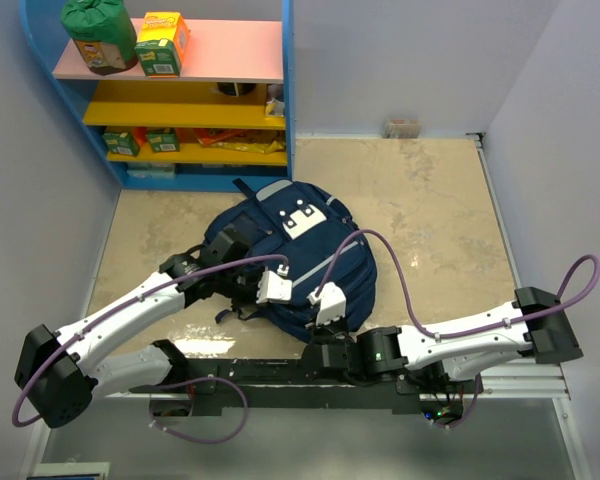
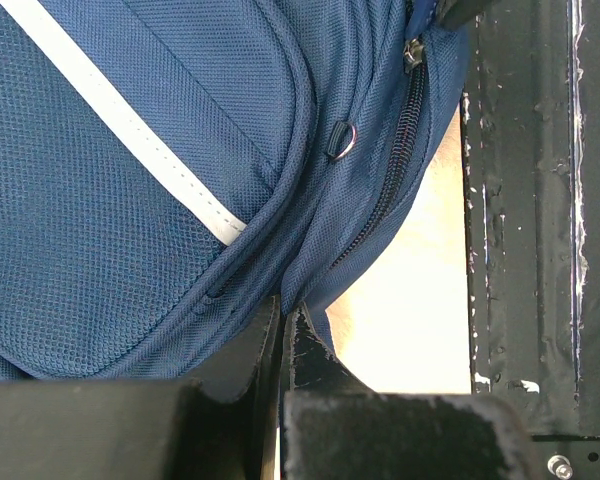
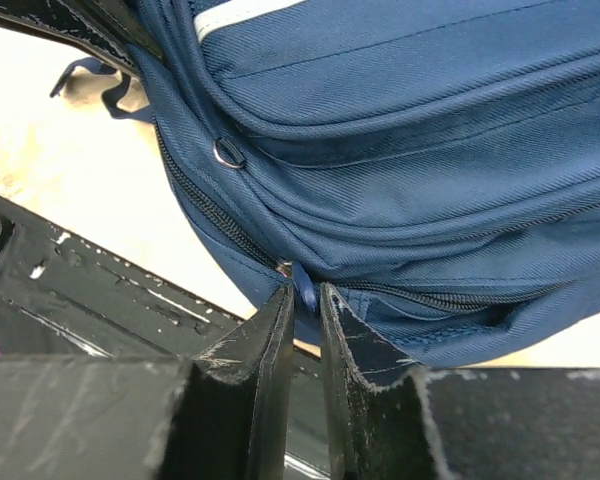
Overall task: Pack the student bag
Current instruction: Zip the student bag at the center of the board.
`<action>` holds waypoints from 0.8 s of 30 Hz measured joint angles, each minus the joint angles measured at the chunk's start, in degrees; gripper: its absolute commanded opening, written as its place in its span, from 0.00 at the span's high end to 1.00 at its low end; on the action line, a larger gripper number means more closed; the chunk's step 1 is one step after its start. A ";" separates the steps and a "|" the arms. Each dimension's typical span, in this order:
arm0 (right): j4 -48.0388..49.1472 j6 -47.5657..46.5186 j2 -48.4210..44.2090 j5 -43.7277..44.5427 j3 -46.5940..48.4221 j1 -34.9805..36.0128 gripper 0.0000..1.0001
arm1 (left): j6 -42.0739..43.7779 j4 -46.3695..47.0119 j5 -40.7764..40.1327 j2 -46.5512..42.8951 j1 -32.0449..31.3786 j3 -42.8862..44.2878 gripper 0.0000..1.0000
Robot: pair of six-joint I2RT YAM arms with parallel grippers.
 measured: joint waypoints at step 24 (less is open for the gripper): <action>-9.01 9.16 1.16 0.17 5.05 -0.85 1.00 | 0.09 -0.31 -0.15 -1.46 0.00 0.00 1.00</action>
